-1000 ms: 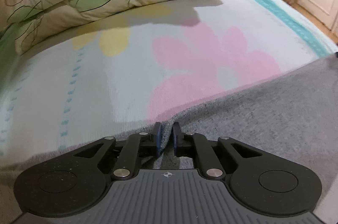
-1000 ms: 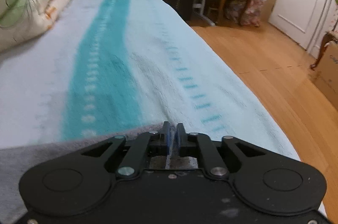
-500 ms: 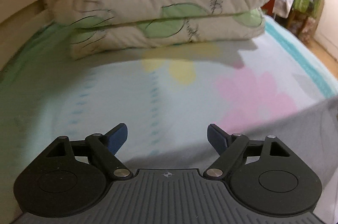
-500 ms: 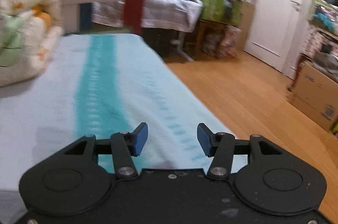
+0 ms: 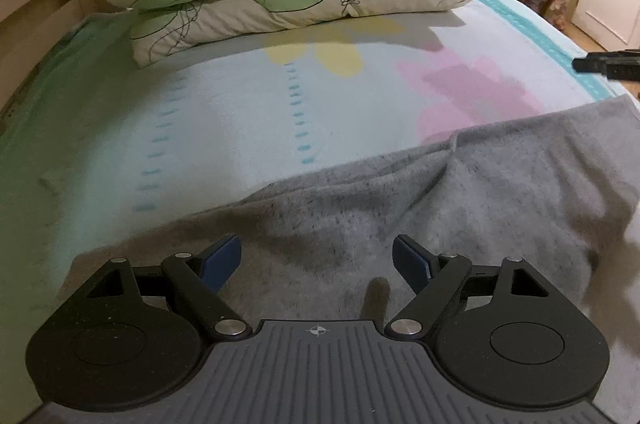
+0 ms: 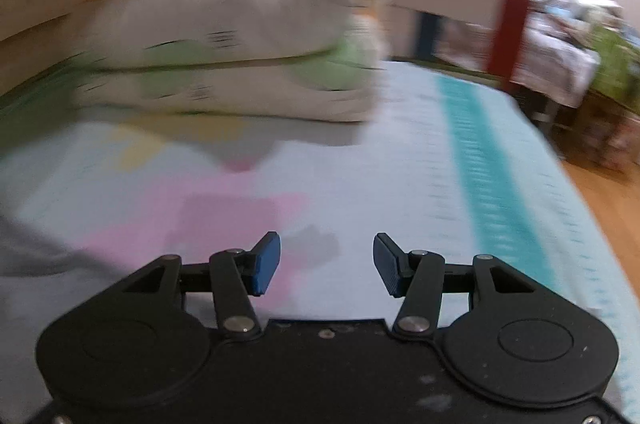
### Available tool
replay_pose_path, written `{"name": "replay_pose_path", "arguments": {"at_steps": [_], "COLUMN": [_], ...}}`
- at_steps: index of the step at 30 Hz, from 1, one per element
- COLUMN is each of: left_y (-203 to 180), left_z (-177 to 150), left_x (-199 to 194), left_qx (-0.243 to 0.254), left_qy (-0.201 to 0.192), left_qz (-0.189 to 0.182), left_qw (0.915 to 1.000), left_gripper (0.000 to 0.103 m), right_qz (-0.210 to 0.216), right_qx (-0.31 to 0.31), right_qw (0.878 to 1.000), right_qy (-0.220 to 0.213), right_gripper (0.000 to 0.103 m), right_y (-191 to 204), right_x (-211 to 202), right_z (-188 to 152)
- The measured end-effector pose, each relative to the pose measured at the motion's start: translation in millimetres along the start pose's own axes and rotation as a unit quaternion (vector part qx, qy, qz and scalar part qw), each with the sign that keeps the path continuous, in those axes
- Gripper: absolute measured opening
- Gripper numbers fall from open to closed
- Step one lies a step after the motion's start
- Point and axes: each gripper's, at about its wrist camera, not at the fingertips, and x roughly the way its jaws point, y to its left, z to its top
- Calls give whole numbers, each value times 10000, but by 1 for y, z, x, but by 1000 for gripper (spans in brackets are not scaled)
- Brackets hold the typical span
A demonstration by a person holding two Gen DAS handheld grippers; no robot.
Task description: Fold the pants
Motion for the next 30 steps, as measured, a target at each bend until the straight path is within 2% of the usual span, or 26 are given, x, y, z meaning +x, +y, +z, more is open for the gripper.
{"name": "replay_pose_path", "arguments": {"at_steps": [5, 7, 9, 12, 15, 18, 23, 25, 27, 30], "left_y": [12, 27, 45, 67, 71, 76, 88, 96, 103, 101], "left_z": [3, 8, 11, 12, 11, 9, 13, 17, 19, 11], "left_x": [34, 50, 60, 68, 73, 75, 69, 56, 38, 6], "left_qx": [-153, -392, -729, -1153, -1066, -1230, -1453, -1518, -1595, -1382], "left_qy": [157, 250, 279, 278, 249, 214, 56, -143, -345, -581], "left_qz": [246, 546, 695, 697, 728, 651, 722, 863, 845, 752], "left_qw": [9995, 9974, 9945, 9905, 9913, 9900, 9867, 9845, 9830, 9858], "left_gripper": [82, 82, 83, 89, 94, 96, 94, 94, 94, 94], "right_qz": [726, 907, 1113, 1453, 1918, 2220, 2198, 2009, 1904, 1836], "right_qx": [-276, -383, -476, -603, -626, -745, -642, -535, -464, -467], "right_qw": [9967, 9947, 9920, 9868, 9781, 9701, 9683, 9725, 9752, 9763], "right_qy": [236, 305, 348, 374, 518, 645, 995, 1053, 1027, 1046], "right_gripper": [55, 55, 55, 54, 51, 45, 40, 40, 41, 41], "right_y": [57, 79, 97, 122, 152, 183, 226, 234, 240, 246], "right_x": [-7, -7, -7, 3, 16, 32, 70, 84, 88, 90], "right_z": [-3, -7, -10, -11, -13, -17, -16, -14, -11, -8]}}
